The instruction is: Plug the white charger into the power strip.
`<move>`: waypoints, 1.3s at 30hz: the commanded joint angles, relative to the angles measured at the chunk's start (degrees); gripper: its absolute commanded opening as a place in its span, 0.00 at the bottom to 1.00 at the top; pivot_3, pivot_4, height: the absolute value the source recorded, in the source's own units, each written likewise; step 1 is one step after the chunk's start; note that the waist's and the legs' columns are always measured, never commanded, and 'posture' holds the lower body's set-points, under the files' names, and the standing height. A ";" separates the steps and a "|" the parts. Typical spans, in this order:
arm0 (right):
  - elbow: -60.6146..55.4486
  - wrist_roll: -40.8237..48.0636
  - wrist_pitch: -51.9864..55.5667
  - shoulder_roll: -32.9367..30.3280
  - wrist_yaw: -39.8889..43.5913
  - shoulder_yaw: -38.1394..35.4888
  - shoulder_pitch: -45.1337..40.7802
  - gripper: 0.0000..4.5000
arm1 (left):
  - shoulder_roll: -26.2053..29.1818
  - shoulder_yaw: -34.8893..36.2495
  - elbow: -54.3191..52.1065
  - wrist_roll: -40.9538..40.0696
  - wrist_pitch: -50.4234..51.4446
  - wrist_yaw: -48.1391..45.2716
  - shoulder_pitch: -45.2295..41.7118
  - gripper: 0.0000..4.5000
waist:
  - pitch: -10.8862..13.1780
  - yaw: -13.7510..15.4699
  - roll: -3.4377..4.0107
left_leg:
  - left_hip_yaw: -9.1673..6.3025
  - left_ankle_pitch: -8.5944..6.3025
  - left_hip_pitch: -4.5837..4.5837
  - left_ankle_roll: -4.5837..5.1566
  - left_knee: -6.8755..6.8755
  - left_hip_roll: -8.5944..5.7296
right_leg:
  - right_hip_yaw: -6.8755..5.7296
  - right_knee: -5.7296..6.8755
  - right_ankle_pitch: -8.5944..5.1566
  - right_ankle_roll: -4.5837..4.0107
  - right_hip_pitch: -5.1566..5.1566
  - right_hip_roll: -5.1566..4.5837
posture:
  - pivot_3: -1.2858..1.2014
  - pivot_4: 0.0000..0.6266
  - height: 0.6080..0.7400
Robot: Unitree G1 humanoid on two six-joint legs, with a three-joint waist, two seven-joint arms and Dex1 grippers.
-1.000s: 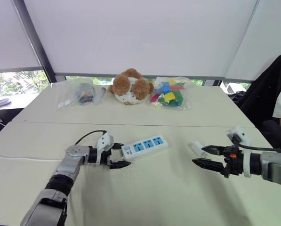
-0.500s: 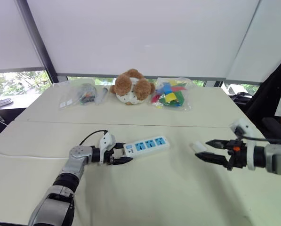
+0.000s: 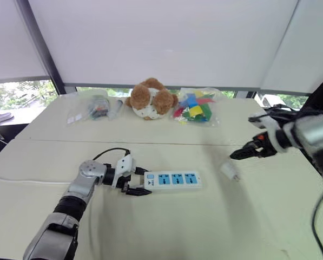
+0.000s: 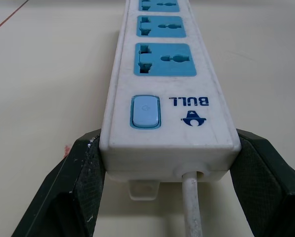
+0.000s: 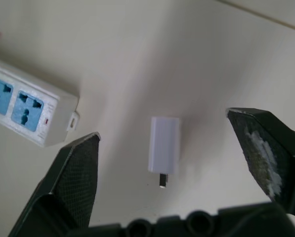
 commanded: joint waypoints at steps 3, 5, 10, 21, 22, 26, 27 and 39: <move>18.92 -13.30 -11.21 6.54 8.22 5.93 -7.94 1.00 | -1.87 -2.83 -3.34 2.39 -0.58 1.92 3.00 0.66 | 0.00 0.34 0.05 | -0.02 0.00 -0.04 0.00 0.01 -0.01 | -0.05 0.01 0.00 0.00 -0.03 -0.02 | 0.52 0.24 0.99; 23.43 -16.24 -13.62 8.41 9.26 5.82 -9.12 1.00 | -2.55 -2.95 -4.96 2.32 0.23 3.14 4.28 0.66 | 0.00 0.64 0.08 | 0.00 0.01 -0.04 -0.01 0.02 -0.06 | -0.05 0.02 0.00 0.00 -0.01 -0.08 | 0.52 0.24 0.99; 30.21 -22.00 -15.68 12.97 10.21 4.78 -10.60 1.00 | -3.06 -2.89 -8.24 2.20 1.32 5.59 8.05 0.66 | -0.11 0.99 0.40 | 0.04 0.02 -0.01 -0.03 0.12 -0.07 | -0.04 0.12 0.01 0.00 0.01 -0.09 | 0.52 0.24 0.99; 33.75 -28.41 -16.29 17.75 6.92 1.42 -8.53 1.00 | -3.68 -3.41 -14.66 2.35 3.10 10.81 13.98 0.66 | -0.24 1.21 0.82 | 0.01 0.05 0.11 -0.09 0.13 -0.08 | -0.04 0.25 0.00 0.00 0.10 -0.07 | 0.52 0.24 0.99; 33.87 -28.81 -16.46 18.13 5.94 0.96 -8.17 1.00 | -3.64 -3.45 -15.31 2.37 3.30 11.29 14.55 0.66 | -0.25 1.20 0.83 | 0.01 0.05 0.14 -0.09 0.13 -0.08 | -0.04 0.25 0.00 0.00 0.13 -0.07 | 0.52 0.24 0.99; 34.17 -31.27 -17.90 19.01 4.05 0.59 -6.59 0.72 | -3.44 -3.49 -16.94 2.31 3.73 12.81 16.09 0.66 | -0.26 1.24 0.86 | 0.00 0.05 0.19 -0.09 0.14 -0.08 | -0.04 0.24 0.01 0.00 0.19 -0.07 | 0.52 0.24 0.99; 34.23 -31.81 -18.16 19.08 3.61 0.52 -6.28 0.61 | -3.39 -3.46 -17.32 2.26 3.89 13.16 16.37 0.66 | -0.26 1.26 0.87 | 0.00 0.05 0.19 -0.09 0.14 -0.08 | -0.04 0.24 0.00 0.00 0.20 -0.07 | 0.52 0.24 0.99; 35.51 -33.90 -21.54 17.68 14.33 0.96 -7.90 0.18 | -3.67 -3.33 -12.74 3.10 2.17 14.27 14.55 0.66 | -0.31 1.28 0.97 | -0.01 0.06 0.32 -0.10 0.17 -0.10 | -0.05 0.23 0.01 0.00 0.39 -0.07 | 0.52 0.24 0.99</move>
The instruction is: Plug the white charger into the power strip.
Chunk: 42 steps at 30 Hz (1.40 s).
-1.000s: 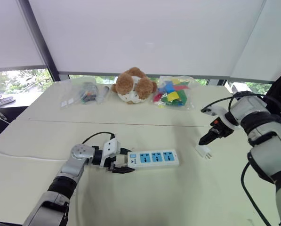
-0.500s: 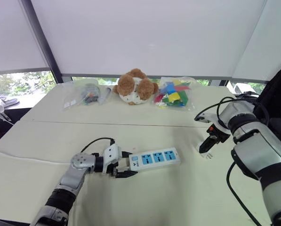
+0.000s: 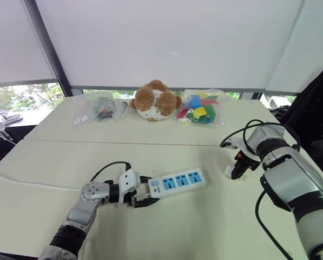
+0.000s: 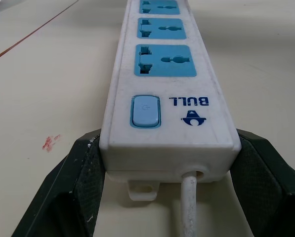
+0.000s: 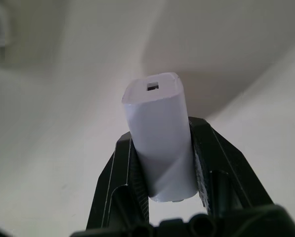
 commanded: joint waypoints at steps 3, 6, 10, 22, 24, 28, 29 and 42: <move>5.21 -0.03 -6.62 -0.90 1.66 1.33 -2.81 0.18 | -1.44 -4.07 6.62 2.83 -0.93 -1.63 -2.03 0.66 | 0.00 0.03 0.01 | 0.00 0.01 0.05 -0.02 0.05 -0.01 | -0.01 0.00 0.01 0.00 0.08 0.00 | 0.52 0.24 0.99; 7.90 -0.62 -9.80 -0.31 1.66 0.72 -2.71 0.18 | -2.20 -4.39 9.55 3.11 -2.16 -2.73 -4.20 0.66 | -0.01 0.04 0.01 | -0.01 0.02 0.13 -0.04 0.08 -0.03 | 0.00 0.00 0.01 0.01 0.21 -0.01 | 0.52 0.24 0.99; 6.00 -0.37 -13.31 -1.21 1.66 0.80 -0.24 0.18 | -2.83 -4.84 12.73 3.77 -4.06 -4.28 -6.60 0.66 | -0.01 0.07 0.03 | -0.03 0.03 0.19 -0.05 0.12 -0.03 | 0.00 0.00 0.03 0.05 0.30 -0.01 | 0.52 0.24 0.99; -34.72 7.66 -15.03 -15.28 1.66 1.79 18.98 0.18 | 0.82 -5.35 18.93 5.00 -6.15 -9.58 -11.93 0.66 | -0.13 -0.04 -0.16 | -0.14 0.03 0.39 -0.06 0.11 -0.04 | -0.01 -0.13 0.03 0.08 0.61 0.02 | 0.52 0.24 0.99; -40.53 7.60 -14.46 -16.45 1.66 -0.31 21.94 0.18 | 1.04 -4.95 19.93 5.04 -6.34 -9.38 -12.74 0.66 | -0.14 -0.23 -0.16 | -0.17 0.02 0.41 -0.05 0.02 -0.01 | -0.02 -0.13 0.03 0.08 0.56 0.06 | 0.52 0.24 0.99; -46.41 6.31 -17.47 -17.61 -2.15 -3.19 25.45 0.18 | 1.20 -4.65 20.51 4.79 -6.21 -9.51 -12.96 0.66 | -0.17 -0.63 -0.23 | -0.17 0.02 0.44 -0.05 -0.06 0.02 | -0.02 -0.13 0.02 0.07 0.54 0.09 | 0.52 0.24 0.99; -47.67 6.19 -17.20 -17.78 -2.09 -3.71 26.03 0.18 | 1.22 -4.70 20.51 4.84 -6.28 -9.56 -12.88 0.66 | -0.18 -0.84 -0.25 | -0.17 0.02 0.46 -0.05 -0.06 0.02 | -0.01 -0.13 0.02 0.07 0.56 0.09 | 0.52 0.24 0.99; -50.54 3.71 -17.04 -16.87 -0.27 -4.30 27.27 0.29 | 0.34 -5.13 20.45 5.01 -6.01 -9.02 -12.65 0.66 | -0.19 -1.19 -0.26 | -0.16 0.02 0.54 -0.05 -0.05 0.01 | 0.00 -0.13 0.02 0.06 0.64 0.07 | 0.52 0.24 0.99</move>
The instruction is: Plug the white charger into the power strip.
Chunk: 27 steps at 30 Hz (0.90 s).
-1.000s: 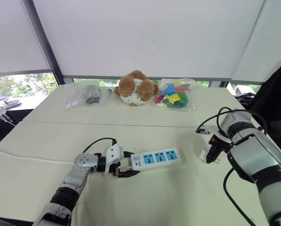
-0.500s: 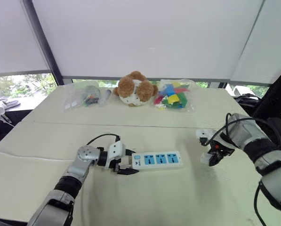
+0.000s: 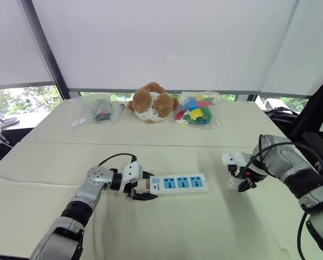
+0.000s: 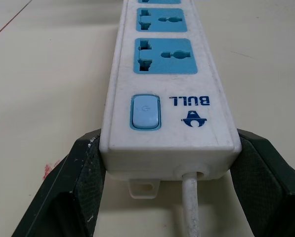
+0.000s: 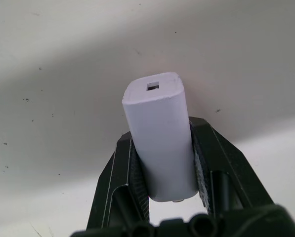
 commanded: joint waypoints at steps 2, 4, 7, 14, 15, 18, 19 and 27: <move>0.23 -0.35 0.00 0.99 0.68 -0.34 -0.05 0.49 | -0.11 -2.26 1.50 3.32 0.98 1.14 1.37 0.66 | -0.01 -0.03 -0.02 | 0.00 0.00 0.00 0.00 0.00 0.00 | 0.00 0.00 0.00 0.00 0.01 0.00 | 0.52 0.24 0.99; -0.35 -0.14 0.94 1.29 1.03 -0.87 -0.52 0.72 | -0.14 -2.19 1.54 3.30 1.06 1.32 1.56 0.66 | -0.01 -0.15 -0.04 | 0.00 0.00 0.05 0.00 0.00 0.00 | 0.00 -0.01 0.00 0.00 0.06 0.00 | 0.52 0.24 0.99; -2.04 0.58 1.97 1.30 1.67 -1.78 -0.70 0.82 | -0.22 -2.02 1.66 3.32 1.07 1.76 1.87 0.66 | -0.01 -0.29 -0.05 | 0.03 0.00 0.33 0.00 0.00 0.00 | 0.03 -0.08 -0.01 -0.02 0.35 -0.01 | 0.52 0.24 0.99; -2.89 2.52 3.93 3.40 1.85 -3.25 -2.31 0.82 | -0.82 -1.98 2.73 3.66 0.55 2.41 1.46 0.66 | -0.01 -0.04 -0.03 | 0.03 0.00 0.33 0.00 -0.04 0.00 | 0.04 -0.10 -0.01 -0.01 0.34 -0.02 | 0.52 0.24 0.99; -2.60 2.42 3.89 3.50 1.91 -3.16 -2.62 0.82 | -0.93 -2.00 2.79 3.70 0.57 2.46 1.37 0.66 | -0.01 0.04 -0.03 | 0.03 0.00 0.33 0.01 -0.04 -0.01 | 0.04 -0.11 -0.01 -0.01 0.34 -0.02 | 0.52 0.24 0.99; 0.11 1.09 2.45 3.87 2.06 -1.90 -4.30 0.82 | -1.32 -2.05 3.23 3.84 0.38 2.72 1.12 0.66 | 0.00 0.14 -0.03 | 0.04 0.00 0.32 0.00 -0.03 -0.02 | 0.03 -0.11 -0.01 -0.01 0.34 -0.04 | 0.52 0.24 0.99; 1.21 0.67 1.72 3.99 2.20 -1.41 -4.75 0.82 | -1.44 -2.05 3.31 3.86 0.33 2.83 1.13 0.66 | 0.00 0.15 -0.03 | 0.04 0.00 0.32 0.00 -0.03 -0.03 | 0.03 -0.12 -0.01 -0.01 0.34 -0.05 | 0.52 0.24 0.99; 10.01 -2.53 -4.38 5.16 2.51 1.12 -8.91 0.82 | -1.45 -1.94 2.26 3.82 0.54 3.50 2.44 0.66 | 0.00 0.14 -0.01 | 0.04 0.00 0.32 0.00 -0.03 -0.03 | 0.03 -0.14 -0.01 -0.01 0.36 -0.05 | 0.52 0.24 0.99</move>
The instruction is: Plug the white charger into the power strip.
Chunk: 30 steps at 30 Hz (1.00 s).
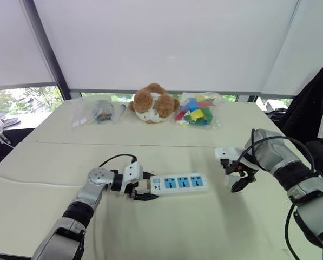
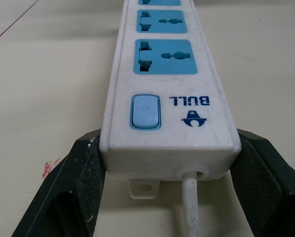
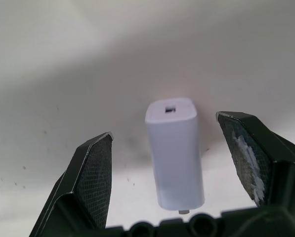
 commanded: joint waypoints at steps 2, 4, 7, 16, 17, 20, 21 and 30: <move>3.50 -1.77 -2.95 0.70 0.20 0.33 -3.82 0.82 | -0.55 -2.34 1.26 3.72 1.15 2.79 2.27 0.66 | 0.00 0.04 0.01 | 0.00 0.00 0.00 0.00 0.00 0.00 | 0.00 0.00 0.00 0.00 0.00 0.00 | 0.52 0.24 0.99; 4.85 -2.54 -4.11 1.18 0.32 0.98 -4.50 0.82 | -0.57 -2.38 0.95 3.70 1.31 2.98 2.53 0.66 | 0.00 0.03 0.02 | 0.00 0.00 0.00 0.00 0.00 0.00 | 0.00 0.00 0.00 0.00 0.00 0.00 | 0.52 0.24 0.99; 7.90 -3.88 -5.46 2.68 0.43 2.37 -6.31 0.82 | -0.93 -2.62 0.18 3.67 1.80 3.25 2.84 0.66 | 0.00 0.03 0.02 | 0.00 0.00 0.00 0.00 0.00 0.00 | 0.00 0.00 0.00 0.00 0.00 0.00 | 0.52 0.24 0.99; 15.33 -6.27 -10.99 4.68 0.43 5.81 -9.58 0.29 | -1.28 -2.27 -0.88 3.40 2.50 4.39 3.25 0.66 | 0.02 0.69 0.05 | 0.00 0.00 0.00 0.00 0.01 -0.02 | 0.00 -0.01 0.00 0.00 0.01 -0.01 | 0.52 0.24 0.99; 15.63 -6.19 -11.37 4.69 0.43 6.10 -9.71 0.17 | -1.22 -2.20 -1.13 3.33 2.61 4.50 3.44 0.66 | 0.01 0.73 0.05 | 0.02 0.00 0.00 0.00 0.01 -0.02 | 0.01 -0.01 0.00 0.00 0.00 -0.02 | 0.52 0.24 0.99; 15.42 -4.90 -11.57 4.33 0.43 6.98 -9.90 0.16 | -0.86 -2.04 -1.80 3.14 3.03 4.53 3.70 0.66 | 0.01 0.80 0.05 | 0.02 0.00 0.01 0.00 0.01 -0.02 | 0.01 -0.01 0.00 0.00 0.02 -0.01 | 0.52 0.24 0.99; 14.96 -4.79 -11.81 4.24 0.43 6.19 -9.85 0.16 | -0.62 -1.90 -2.24 2.92 3.47 4.33 3.62 0.66 | 0.01 0.82 0.05 | 0.02 0.00 0.01 0.00 0.01 -0.02 | 0.01 -0.01 0.00 0.00 0.01 -0.02 | 0.52 0.24 0.99; 8.10 17.90 -4.05 8.44 -2.91 -18.19 -9.10 0.16 | 2.79 -1.48 0.04 0.71 5.46 -5.87 -4.09 0.66 | 0.15 -0.55 0.04 | 0.00 0.00 -0.10 0.00 -0.14 0.03 | 0.00 0.03 0.01 0.00 -0.19 0.06 | 0.52 0.24 0.99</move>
